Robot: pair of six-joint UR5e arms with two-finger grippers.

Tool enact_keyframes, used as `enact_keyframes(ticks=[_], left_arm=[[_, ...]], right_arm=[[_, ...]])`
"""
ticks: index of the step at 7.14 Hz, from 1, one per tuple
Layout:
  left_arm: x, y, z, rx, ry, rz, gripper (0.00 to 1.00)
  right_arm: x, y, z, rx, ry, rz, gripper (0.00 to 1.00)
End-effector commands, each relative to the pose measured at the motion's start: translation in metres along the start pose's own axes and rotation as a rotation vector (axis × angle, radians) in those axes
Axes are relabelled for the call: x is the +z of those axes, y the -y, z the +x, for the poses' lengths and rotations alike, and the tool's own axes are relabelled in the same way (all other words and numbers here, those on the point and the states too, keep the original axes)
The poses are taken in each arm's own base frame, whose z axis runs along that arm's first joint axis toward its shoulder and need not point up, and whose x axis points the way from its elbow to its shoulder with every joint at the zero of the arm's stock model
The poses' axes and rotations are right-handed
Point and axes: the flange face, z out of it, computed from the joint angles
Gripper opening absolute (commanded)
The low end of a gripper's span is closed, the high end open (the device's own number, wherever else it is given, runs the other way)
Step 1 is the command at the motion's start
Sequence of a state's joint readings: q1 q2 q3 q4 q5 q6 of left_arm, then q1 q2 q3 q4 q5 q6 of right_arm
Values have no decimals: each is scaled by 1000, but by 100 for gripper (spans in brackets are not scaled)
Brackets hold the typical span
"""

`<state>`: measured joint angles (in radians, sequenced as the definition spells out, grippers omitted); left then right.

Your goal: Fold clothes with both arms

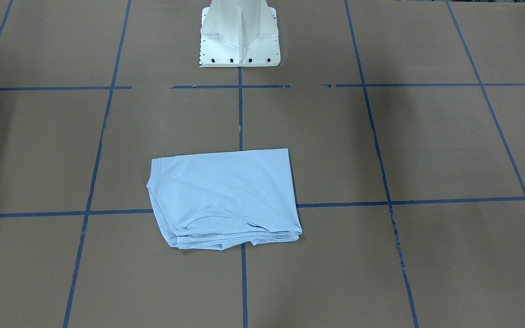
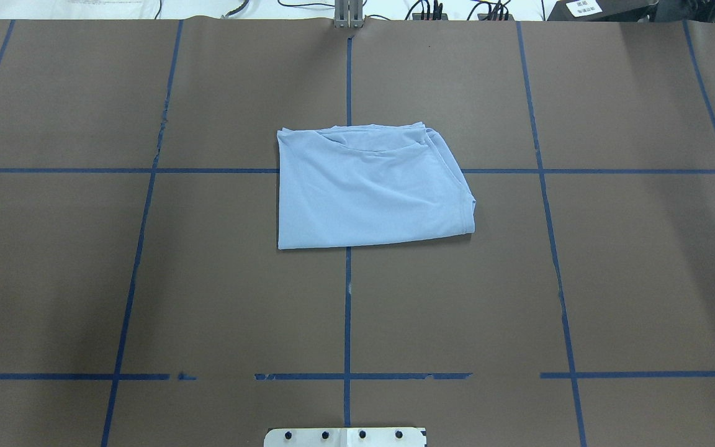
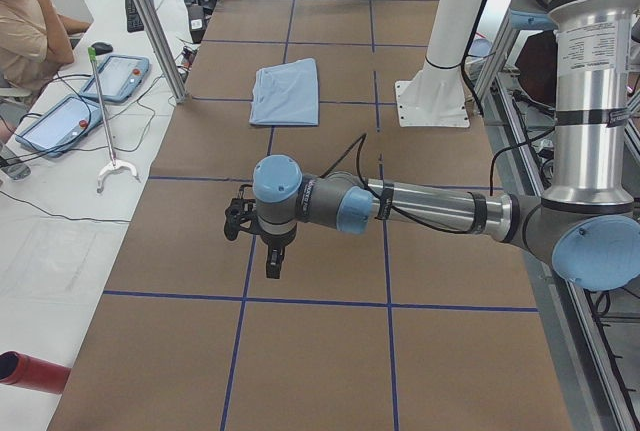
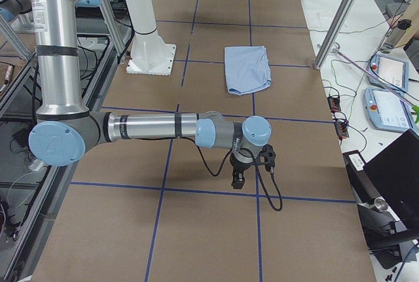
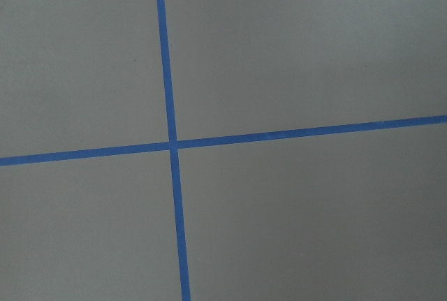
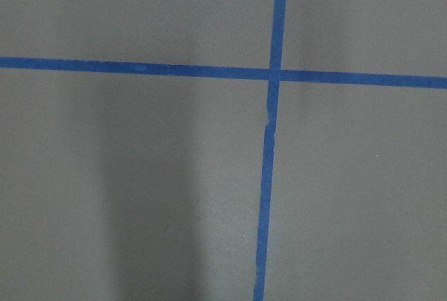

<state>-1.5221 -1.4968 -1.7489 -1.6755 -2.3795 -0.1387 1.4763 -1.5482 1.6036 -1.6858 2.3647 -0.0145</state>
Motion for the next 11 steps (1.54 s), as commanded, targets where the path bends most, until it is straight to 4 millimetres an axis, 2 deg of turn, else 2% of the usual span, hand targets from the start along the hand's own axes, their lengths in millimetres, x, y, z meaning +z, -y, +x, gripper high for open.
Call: enact_keyframes(ticks=[1, 3, 5, 9, 11], left_arm=[[-1, -1, -11, -11, 95, 12, 100], [5, -16, -21, -30, 100, -9, 100], [8, -22, -26, -66, 105, -46, 100], [12, -25, -31, -95, 118, -85, 100], [12, -25, -31, -52, 120, -87, 100]], right_arm=[[0, 0, 0, 0, 1, -1, 100], [1, 1, -4, -6, 2, -3, 100], [3, 1, -8, -14, 9, -6, 100], [3, 1, -10, -15, 28, -6, 100], [3, 1, -11, -17, 27, -6, 100]])
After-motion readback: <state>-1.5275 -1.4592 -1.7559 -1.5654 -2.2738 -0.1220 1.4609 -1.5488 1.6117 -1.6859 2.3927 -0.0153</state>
